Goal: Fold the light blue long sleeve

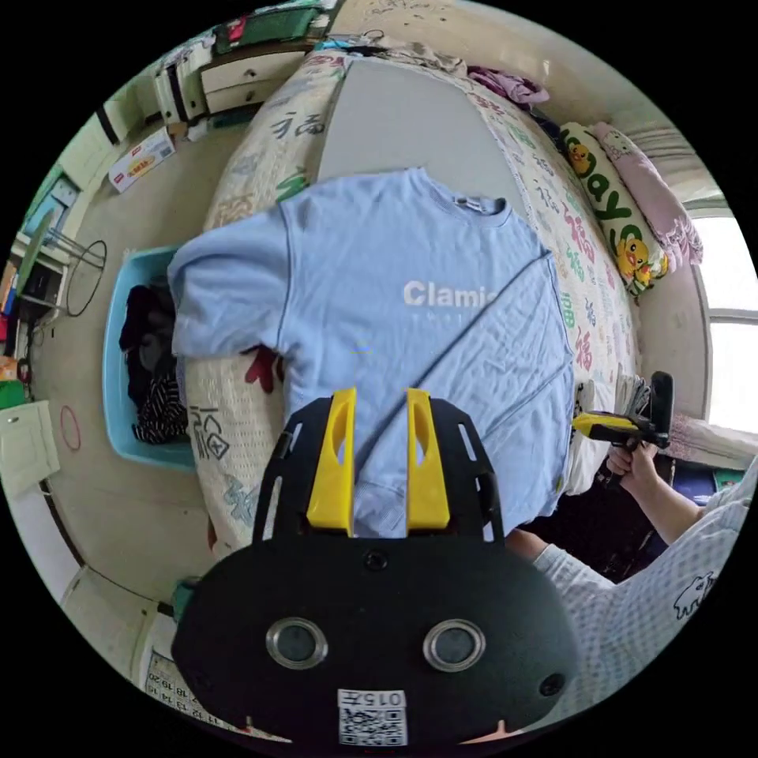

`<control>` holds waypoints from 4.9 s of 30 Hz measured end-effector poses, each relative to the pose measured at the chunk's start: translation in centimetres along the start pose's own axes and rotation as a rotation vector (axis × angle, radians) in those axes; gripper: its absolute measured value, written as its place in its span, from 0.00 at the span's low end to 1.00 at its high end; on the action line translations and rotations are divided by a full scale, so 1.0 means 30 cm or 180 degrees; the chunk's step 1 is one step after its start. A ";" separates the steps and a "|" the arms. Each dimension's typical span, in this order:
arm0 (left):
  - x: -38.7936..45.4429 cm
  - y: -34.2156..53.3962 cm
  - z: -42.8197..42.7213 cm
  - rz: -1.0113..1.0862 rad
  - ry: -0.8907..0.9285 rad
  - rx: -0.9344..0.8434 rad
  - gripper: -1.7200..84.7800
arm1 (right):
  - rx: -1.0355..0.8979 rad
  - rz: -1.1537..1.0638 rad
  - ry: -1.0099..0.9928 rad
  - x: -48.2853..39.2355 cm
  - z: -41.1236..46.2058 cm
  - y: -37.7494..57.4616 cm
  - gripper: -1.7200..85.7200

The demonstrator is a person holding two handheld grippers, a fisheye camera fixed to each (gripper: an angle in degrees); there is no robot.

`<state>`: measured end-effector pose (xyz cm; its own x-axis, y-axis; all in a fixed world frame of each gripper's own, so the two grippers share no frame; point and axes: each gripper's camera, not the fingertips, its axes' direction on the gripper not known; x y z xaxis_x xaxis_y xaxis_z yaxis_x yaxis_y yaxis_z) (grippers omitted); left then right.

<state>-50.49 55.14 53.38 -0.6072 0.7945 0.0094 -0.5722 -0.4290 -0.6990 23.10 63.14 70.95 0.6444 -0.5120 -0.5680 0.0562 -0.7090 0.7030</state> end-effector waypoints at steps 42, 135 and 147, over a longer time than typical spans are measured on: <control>-1.663 0.387 0.552 -0.4163 0.3551 0.1648 0.03 | -0.1407 -0.0318 0.1739 -0.097 2.049 -0.712 0.09; -0.139 0.407 -0.669 -0.1378 0.1823 0.0818 0.01 | -0.0131 0.1752 0.0514 -0.527 0.339 -0.563 0.01; -0.172 0.476 -0.626 -0.1585 0.1693 0.0719 0.01 | -0.0182 0.1759 0.0497 -0.382 0.426 -0.525 0.01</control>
<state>-45.18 53.00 29.91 0.0668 0.9927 -0.1003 -0.8426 0.0023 -0.5386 5.10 73.97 60.93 0.6944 -0.7183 -0.0428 -0.2825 -0.3268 0.9019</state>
